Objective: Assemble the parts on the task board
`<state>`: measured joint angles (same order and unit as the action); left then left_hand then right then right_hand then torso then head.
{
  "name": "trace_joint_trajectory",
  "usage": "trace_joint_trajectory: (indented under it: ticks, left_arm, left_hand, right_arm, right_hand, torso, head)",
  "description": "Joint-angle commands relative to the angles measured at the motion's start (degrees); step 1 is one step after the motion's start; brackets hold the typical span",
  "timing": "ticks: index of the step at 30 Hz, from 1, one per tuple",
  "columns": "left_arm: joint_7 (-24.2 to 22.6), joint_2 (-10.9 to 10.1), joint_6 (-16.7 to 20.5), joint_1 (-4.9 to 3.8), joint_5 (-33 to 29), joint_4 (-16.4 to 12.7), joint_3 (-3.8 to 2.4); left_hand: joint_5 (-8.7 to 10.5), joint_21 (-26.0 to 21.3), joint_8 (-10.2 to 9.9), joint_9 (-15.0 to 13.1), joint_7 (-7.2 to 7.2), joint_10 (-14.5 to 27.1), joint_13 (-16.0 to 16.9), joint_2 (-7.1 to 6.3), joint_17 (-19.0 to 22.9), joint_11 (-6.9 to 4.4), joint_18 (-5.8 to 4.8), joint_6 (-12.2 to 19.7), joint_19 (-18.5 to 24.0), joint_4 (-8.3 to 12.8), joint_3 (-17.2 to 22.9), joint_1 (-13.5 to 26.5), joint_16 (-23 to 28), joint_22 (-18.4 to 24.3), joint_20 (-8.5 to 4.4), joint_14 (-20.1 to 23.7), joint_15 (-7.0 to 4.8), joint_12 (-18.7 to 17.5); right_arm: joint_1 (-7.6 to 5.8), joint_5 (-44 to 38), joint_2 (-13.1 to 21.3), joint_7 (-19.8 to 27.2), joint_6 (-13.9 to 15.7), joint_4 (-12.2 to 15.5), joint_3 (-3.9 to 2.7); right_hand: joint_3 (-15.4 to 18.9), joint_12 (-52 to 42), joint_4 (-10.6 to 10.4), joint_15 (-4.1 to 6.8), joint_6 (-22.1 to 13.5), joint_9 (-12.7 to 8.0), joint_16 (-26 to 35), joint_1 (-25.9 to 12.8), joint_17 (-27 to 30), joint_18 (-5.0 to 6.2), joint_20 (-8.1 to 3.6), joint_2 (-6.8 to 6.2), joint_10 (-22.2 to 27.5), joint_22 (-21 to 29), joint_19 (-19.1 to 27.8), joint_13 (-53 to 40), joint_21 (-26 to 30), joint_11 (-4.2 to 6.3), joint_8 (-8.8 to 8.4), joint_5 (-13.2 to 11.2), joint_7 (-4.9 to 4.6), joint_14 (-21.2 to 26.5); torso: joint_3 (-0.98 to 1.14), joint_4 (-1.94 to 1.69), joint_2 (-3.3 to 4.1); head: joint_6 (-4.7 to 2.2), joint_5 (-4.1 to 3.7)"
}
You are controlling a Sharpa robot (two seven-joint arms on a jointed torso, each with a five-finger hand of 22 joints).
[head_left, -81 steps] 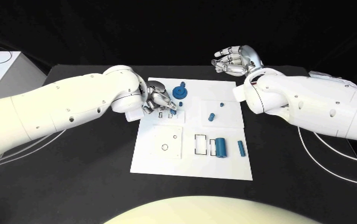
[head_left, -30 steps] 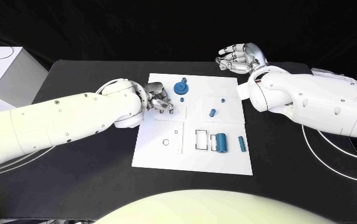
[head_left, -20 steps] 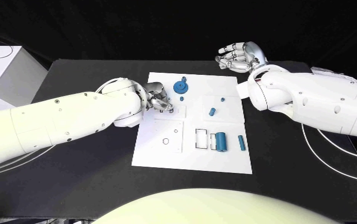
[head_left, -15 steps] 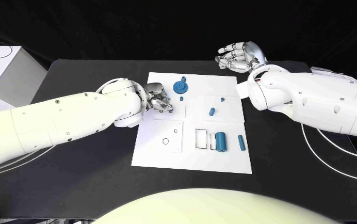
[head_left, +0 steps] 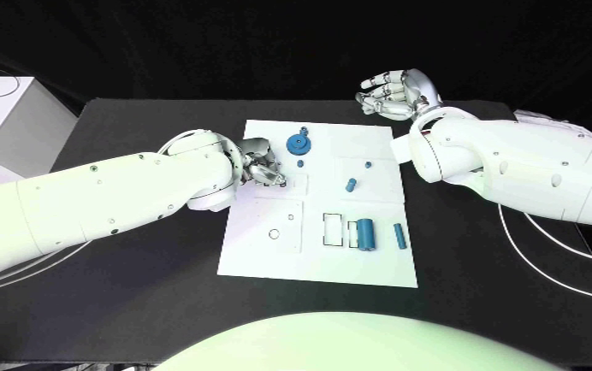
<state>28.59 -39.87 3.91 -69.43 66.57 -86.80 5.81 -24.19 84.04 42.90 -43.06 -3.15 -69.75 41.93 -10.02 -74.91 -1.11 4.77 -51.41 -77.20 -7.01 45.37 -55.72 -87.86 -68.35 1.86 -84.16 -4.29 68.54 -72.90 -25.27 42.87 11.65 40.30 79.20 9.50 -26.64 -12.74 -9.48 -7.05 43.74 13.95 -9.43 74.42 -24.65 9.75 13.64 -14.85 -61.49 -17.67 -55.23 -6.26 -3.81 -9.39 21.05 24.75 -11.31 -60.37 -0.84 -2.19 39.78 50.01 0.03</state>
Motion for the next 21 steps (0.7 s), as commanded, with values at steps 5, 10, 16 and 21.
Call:
trace_joint_trajectory:
  ticks: [5,10,16,21]
  left_arm:
    - [-0.3,0.0,-1.75,0.12,-1.05,-0.01,0.07]
    - [-0.46,-0.05,-1.32,0.12,-1.79,-0.21,0.07]
    - [-0.72,-0.2,-0.27,0.12,-2.6,-0.22,0.05]
    - [-0.62,-0.59,-0.24,0.1,-4.39,-0.88,-0.17]
  left_hand:
    - [-0.15,0.25,-0.05,-0.03,0.09,0.17,-0.09,-0.11,-9.16,-0.19,-0.44,-0.52,-0.25,14.0,14.24,-0.64,-0.05,0.05,0.01,-4.23,-0.34,-0.4]
    - [-0.11,0.26,-0.09,-0.01,0.09,0.2,-0.15,-0.12,-9.26,-0.19,-0.44,-0.53,-0.26,13.97,14.25,-0.67,-0.08,0.02,0.01,-4.26,-0.34,-0.46]
    - [-0.1,0.27,-0.12,-0.01,0.09,0.16,-0.08,-0.12,-9.21,-0.19,-0.45,-0.53,-0.28,13.96,14.27,-0.69,-0.07,-0.01,0.01,-4.24,-0.34,-0.44]
    - [-0.09,0.27,-0.15,0.01,0.09,0.15,-0.05,-0.12,-9.19,-0.19,-0.45,-0.55,-0.27,13.95,14.29,-0.72,-0.06,0.0,0.0,-4.24,-0.34,-0.44]
  right_arm:
    - [0.05,-0.18,-0.06,0.71,-0.82,-0.04,0.0]
    - [0.06,-0.18,-0.04,0.71,-0.81,-0.04,0.0]
    - [0.07,-0.18,-0.04,0.73,-0.81,-0.05,0.0]
    - [0.09,-0.18,-0.01,0.74,-0.79,-0.06,0.0]
  right_hand:
    - [0.02,0.19,0.19,-0.1,-0.42,-0.1,0.28,-0.22,0.08,0.74,-0.01,0.15,0.3,0.12,0.24,0.1,0.12,-0.21,0.22,0.27,-2.27,0.28]
    - [0.02,0.19,0.19,-0.1,-0.42,-0.1,0.28,-0.22,0.08,0.74,-0.01,0.15,0.3,0.12,0.24,0.1,0.12,-0.21,0.22,0.27,-2.27,0.28]
    - [0.02,0.19,0.19,-0.1,-0.42,-0.11,0.3,-0.23,0.11,0.74,0.0,0.16,0.3,0.17,0.25,0.14,0.12,-0.21,0.22,0.28,-2.27,0.29]
    - [0.02,0.19,0.2,-0.11,-0.42,-0.11,0.32,-0.24,0.13,0.74,0.01,0.17,0.3,0.22,0.26,0.18,0.12,-0.21,0.22,0.29,-2.27,0.3]
  torso:
    - [-0.03,0.03,0.01]
    - [-0.04,0.0,0.0]
    - [-0.06,0.03,0.0]
    - [-0.07,0.07,0.06]
  head:
    - [-0.01,-0.02]
    - [-0.01,-0.05]
    - [-0.01,-0.14]
    - [-0.01,-0.23]
